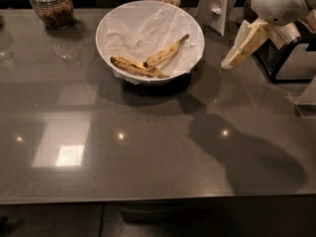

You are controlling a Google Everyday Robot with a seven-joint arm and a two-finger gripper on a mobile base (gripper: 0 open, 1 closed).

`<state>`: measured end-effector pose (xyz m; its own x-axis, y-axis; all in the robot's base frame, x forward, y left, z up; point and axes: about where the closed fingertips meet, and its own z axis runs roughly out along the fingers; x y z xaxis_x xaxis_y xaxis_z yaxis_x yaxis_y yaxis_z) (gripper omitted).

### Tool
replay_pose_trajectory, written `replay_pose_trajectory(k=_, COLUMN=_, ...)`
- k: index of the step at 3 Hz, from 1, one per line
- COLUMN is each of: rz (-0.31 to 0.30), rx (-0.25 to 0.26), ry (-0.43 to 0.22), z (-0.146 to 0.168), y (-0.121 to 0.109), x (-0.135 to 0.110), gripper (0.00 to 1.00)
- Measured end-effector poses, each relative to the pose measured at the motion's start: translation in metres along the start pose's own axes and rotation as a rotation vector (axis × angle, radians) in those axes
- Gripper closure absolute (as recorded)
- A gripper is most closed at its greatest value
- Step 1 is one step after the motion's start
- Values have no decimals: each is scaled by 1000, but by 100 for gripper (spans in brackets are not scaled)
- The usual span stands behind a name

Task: Pick banana from white bowl

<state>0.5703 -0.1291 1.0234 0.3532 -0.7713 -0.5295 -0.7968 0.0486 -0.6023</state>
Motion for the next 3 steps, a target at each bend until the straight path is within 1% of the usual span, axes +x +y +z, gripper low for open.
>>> replay_pose_trajectory(k=1, rz=0, rx=0, ry=0, z=0, y=0, x=0, gripper=0)
replay_pose_trajectory(k=2, rz=-76, rx=10, ry=3, z=8, y=-4, x=-2, gripper=0)
replay_pose_trajectory(k=3, rz=-230, rx=29, ry=-36, z=36, y=-18, x=-10, gripper=0)
